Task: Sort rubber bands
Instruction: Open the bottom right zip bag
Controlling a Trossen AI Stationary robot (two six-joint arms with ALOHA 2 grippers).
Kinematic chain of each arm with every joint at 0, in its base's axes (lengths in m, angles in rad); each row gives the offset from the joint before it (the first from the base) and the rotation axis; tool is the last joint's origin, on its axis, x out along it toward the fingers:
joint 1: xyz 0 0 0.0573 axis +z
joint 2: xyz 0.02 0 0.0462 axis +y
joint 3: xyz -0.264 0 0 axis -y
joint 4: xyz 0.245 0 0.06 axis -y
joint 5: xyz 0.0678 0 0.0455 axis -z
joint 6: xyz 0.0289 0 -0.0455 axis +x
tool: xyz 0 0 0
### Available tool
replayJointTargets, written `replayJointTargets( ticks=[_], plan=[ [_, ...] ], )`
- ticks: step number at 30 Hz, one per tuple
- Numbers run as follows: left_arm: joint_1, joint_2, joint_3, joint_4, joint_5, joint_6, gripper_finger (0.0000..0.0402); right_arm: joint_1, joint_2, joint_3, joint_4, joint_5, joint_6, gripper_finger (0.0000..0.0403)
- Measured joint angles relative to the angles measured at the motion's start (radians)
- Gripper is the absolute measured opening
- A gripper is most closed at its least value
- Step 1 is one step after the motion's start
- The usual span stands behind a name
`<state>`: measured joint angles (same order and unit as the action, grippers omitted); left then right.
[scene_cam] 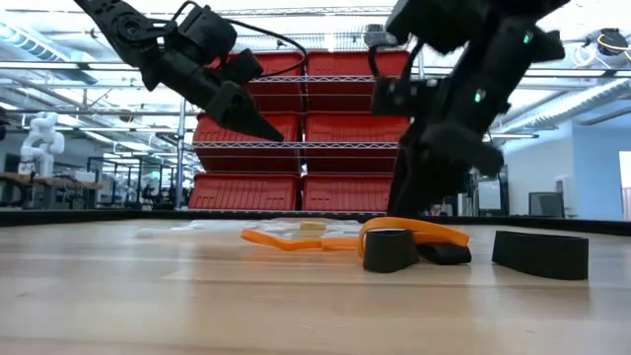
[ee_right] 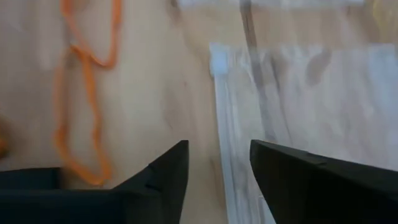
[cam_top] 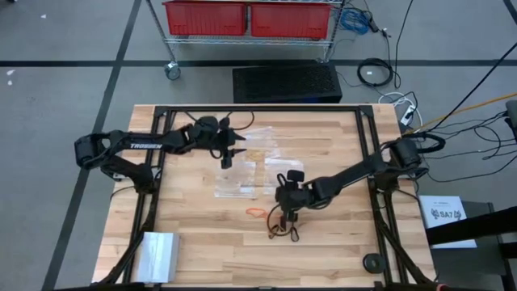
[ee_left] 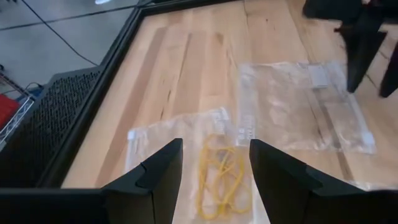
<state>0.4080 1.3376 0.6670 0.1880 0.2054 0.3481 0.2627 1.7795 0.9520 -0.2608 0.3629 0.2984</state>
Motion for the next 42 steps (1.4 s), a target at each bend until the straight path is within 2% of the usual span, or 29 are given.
replayJointTargets(
  ticks=[4, 6, 12, 17, 19, 26, 29, 32, 36, 42],
  plan=[
    [-0.020, 0.000, 0.000, -0.014, -0.028, 0.000, 0.0194, -0.012, 0.060, 0.032, 0.000, 0.013, 0.007, 0.0151],
    [-0.025, 0.000, 0.000, -0.016, -0.031, 0.000, 0.0194, -0.026, 0.079, 0.048, -0.006, -0.006, 0.008, 0.0132],
    [-0.030, 0.000, 0.000, -0.035, -0.031, -0.002, 0.0194, -0.058, 0.086, 0.084, -0.063, -0.046, -0.053, 0.0015],
    [-0.035, 0.000, 0.000, -0.067, -0.020, -0.002, 0.0194, -0.089, 0.004, 0.141, -0.162, -0.056, -0.081, 0.0004],
    [-0.041, 0.000, -0.001, -0.064, 0.026, -0.002, 0.0194, -0.097, -0.048, 0.159, -0.206, -0.075, -0.082, 0.0002],
    [-0.078, 0.001, -0.001, 0.042, 0.293, -0.006, 0.0194, -0.109, -0.249, 0.189, -0.237, -0.176, -0.075, 0.0000],
    [-0.116, 0.001, -0.001, 0.112, 0.329, -0.006, 0.0194, -0.121, -0.303, 0.188, -0.247, -0.180, -0.074, 0.0000],
    [-0.148, 0.001, -0.001, 0.191, 0.315, -0.035, 0.0194, -0.135, -0.326, 0.188, -0.252, -0.180, -0.084, 0.0000],
    [-0.182, 0.002, 0.013, 0.211, 0.197, -0.051, 0.0194, -0.153, -0.327, 0.188, -0.256, -0.191, -0.100, 0.0000],
    [-0.237, 0.002, 0.022, 0.205, 0.078, 0.124, 0.0182, -0.180, -0.327, 0.188, -0.234, -0.274, -0.101, 0.0000]
  ],
)
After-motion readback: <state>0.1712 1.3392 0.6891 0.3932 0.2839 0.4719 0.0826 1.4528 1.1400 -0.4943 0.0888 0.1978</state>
